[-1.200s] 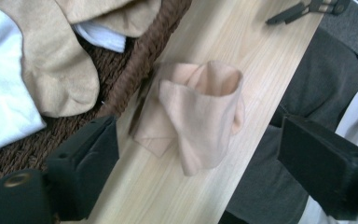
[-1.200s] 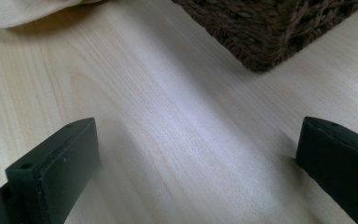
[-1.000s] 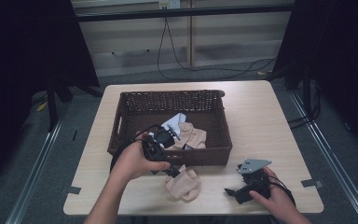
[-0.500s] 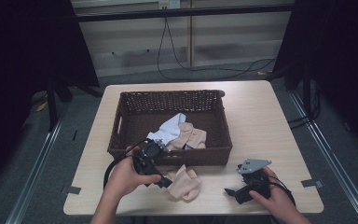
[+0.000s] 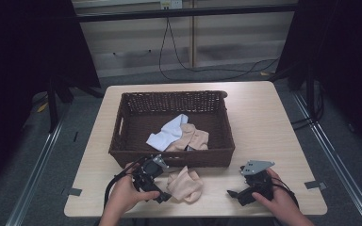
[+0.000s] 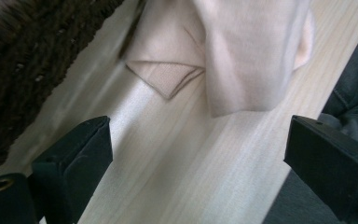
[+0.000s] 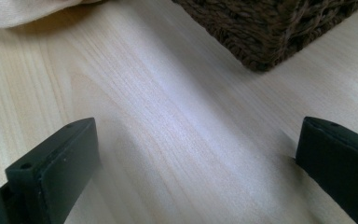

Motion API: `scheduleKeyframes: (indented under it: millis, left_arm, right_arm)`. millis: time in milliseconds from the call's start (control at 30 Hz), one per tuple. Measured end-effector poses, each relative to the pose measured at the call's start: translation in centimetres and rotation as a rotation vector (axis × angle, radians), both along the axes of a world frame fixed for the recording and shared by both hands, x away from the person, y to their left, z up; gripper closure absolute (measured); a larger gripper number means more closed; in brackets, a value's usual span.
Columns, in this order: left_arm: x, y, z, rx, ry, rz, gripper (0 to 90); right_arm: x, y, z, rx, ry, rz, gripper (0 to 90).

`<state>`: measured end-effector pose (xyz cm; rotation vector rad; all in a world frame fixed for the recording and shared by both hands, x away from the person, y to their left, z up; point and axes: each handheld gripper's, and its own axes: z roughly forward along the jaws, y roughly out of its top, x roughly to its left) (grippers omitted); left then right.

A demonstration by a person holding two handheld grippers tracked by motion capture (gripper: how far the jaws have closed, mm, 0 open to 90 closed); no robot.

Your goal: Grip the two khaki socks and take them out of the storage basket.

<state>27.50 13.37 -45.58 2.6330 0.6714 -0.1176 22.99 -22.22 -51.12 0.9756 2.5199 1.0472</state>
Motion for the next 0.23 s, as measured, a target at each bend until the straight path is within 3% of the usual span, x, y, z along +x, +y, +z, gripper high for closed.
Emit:
scheduleKeyframes:
  millis: [100, 233]
  left_arm:
    - [-0.06, 0.12, -0.56, 0.016, 0.003, -0.027, 6.5]
    - [-0.05, 0.12, -0.61, -0.008, -0.002, -0.021, 5.8]
  right_arm:
    - [0.00, 0.00, 0.00, 0.000, 0.000, 0.000, 0.0]
    - [0.00, 0.00, 0.00, 0.000, 0.000, 0.000, 0.0]
